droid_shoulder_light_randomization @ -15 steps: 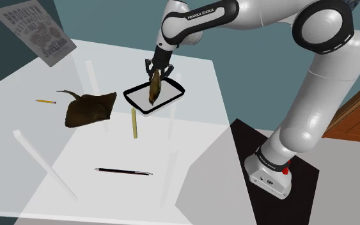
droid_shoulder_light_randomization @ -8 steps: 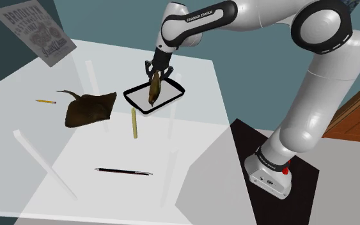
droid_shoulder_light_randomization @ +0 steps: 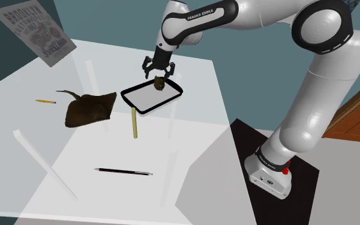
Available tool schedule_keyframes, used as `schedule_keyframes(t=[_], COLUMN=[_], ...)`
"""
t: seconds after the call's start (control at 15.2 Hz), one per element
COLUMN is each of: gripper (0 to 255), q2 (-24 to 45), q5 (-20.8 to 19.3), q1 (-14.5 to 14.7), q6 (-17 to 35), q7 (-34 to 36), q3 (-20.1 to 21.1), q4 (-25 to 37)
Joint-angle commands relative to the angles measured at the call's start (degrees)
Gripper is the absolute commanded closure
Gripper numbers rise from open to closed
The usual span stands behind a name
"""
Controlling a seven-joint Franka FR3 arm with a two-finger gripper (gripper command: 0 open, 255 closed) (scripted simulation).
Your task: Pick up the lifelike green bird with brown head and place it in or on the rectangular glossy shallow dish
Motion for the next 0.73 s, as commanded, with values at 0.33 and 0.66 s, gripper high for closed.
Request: schedule_keyframes(t=[0.33, 0.66], gripper=[0, 0], q2=[-3.15, -3.15], q5=[0.28, 0.28], q1=[-0.8, -0.8], q6=[-5.56, -5.57], q7=[-0.27, -0.27], q3=[-0.3, -0.3], q4=[2.25, 2.26])
